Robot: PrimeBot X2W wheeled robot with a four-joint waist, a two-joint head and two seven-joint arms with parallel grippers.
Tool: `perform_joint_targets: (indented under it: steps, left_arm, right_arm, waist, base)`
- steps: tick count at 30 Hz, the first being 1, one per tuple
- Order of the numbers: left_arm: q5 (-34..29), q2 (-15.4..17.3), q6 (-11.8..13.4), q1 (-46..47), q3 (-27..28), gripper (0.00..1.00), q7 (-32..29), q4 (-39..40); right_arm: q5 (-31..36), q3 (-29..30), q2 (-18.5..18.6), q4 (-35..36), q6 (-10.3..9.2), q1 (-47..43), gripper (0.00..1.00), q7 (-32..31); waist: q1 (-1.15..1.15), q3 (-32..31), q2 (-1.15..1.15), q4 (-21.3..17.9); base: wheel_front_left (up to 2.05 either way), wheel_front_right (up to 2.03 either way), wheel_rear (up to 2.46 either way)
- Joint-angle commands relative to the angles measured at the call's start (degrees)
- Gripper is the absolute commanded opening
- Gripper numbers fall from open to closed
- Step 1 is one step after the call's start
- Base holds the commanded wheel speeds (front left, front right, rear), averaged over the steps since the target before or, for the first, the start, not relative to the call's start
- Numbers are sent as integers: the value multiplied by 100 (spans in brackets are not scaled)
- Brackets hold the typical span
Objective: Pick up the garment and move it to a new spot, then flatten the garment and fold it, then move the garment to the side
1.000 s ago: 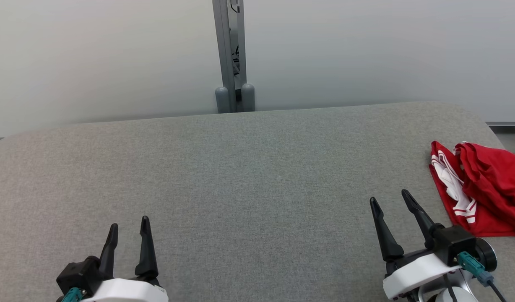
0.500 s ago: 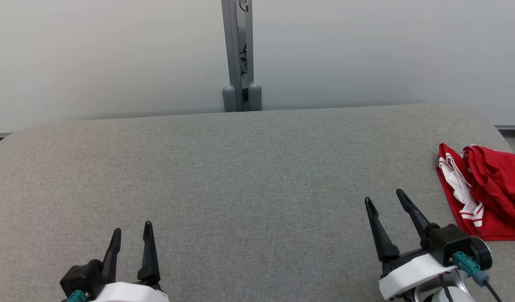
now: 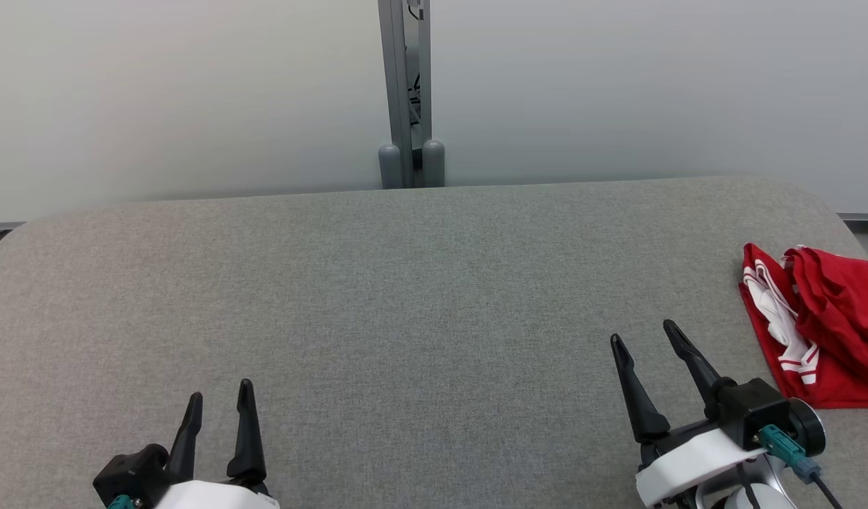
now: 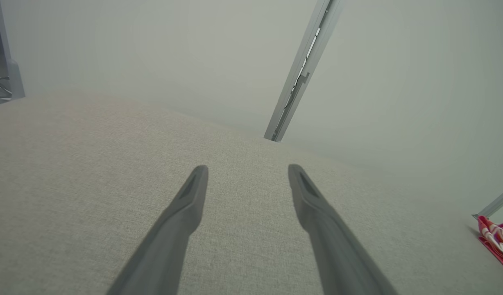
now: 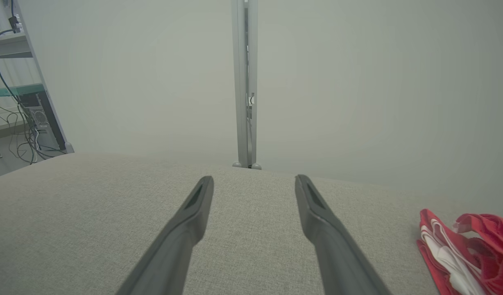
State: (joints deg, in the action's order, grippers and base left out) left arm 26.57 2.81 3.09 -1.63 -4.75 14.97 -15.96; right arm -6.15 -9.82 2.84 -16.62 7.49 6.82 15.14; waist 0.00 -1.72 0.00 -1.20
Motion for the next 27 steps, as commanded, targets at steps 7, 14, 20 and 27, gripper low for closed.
perform_joint_targets:
  steps: [7, 14, 20, 27]
  left_arm:
    - [71, 23, 33, 36, 51, 100, 17, -49]
    - [107, -1, 25, 0, 41, 0, -1, -82]
    - [153, -42, 21, -224, -7, 0, -37, -366]
    - [790, -36, -71, -149, -115, 0, -97, -252]
  right_arm:
    - [21, -36, 20, -15, 2, 56, 100, 5]
    - [5, -40, 0, -40, 1, 2, 0, 1]
    - [-44, -27, -55, -306, 0, -303, 0, -12]
    - [-990, 243, 36, -127, 0, -430, 0, -268]
  waist:
    - [0, 11, 0, 30]
    - [0, -1, 0, 66]
    - [0, -2, 0, 68]
    - [0, 8, 0, 70]
  base:
    - [0, 0, 0]
    - [0, 0, 0]
    - [0, 0, 0]
    - [0, 0, 0]
